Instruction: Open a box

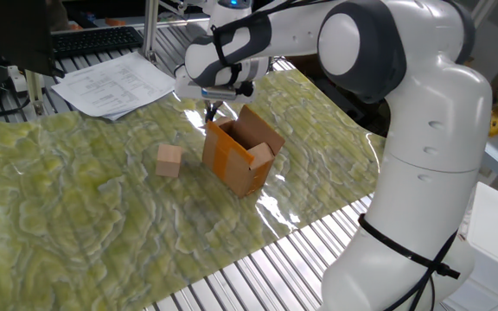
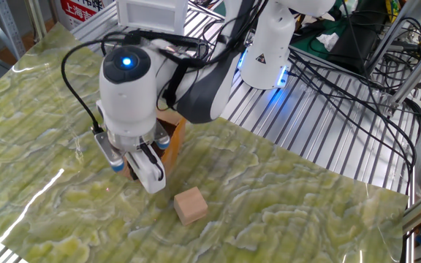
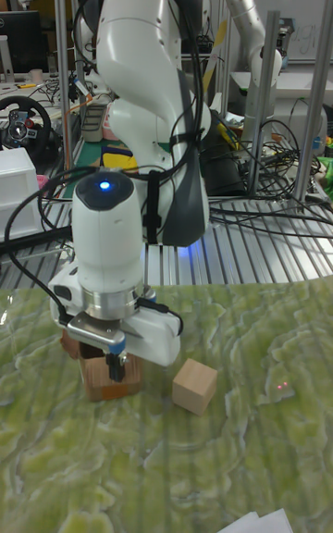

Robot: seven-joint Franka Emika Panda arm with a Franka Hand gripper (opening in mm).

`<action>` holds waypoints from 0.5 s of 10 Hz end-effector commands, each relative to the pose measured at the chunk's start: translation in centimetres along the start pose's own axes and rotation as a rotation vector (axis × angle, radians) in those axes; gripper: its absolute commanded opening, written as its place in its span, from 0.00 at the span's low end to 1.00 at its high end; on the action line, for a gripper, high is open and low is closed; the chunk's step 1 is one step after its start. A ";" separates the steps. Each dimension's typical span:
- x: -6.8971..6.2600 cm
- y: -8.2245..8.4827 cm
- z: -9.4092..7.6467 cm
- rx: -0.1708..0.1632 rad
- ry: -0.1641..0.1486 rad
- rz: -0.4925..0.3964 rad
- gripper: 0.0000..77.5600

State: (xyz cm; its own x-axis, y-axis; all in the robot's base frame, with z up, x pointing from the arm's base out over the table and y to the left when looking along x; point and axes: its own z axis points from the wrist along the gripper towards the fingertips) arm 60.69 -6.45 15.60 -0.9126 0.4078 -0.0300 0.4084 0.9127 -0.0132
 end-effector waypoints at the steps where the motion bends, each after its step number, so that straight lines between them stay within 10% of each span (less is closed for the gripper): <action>1: 0.2 0.0 -3.9 0.009 0.026 0.006 0.00; 5: 1.6 -1.3 -6.5 0.022 0.050 -0.019 0.00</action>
State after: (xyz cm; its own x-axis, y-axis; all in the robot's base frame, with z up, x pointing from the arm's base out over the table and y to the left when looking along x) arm 59.64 -6.46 21.35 -0.9152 0.4028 0.0097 0.4024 0.9150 -0.0293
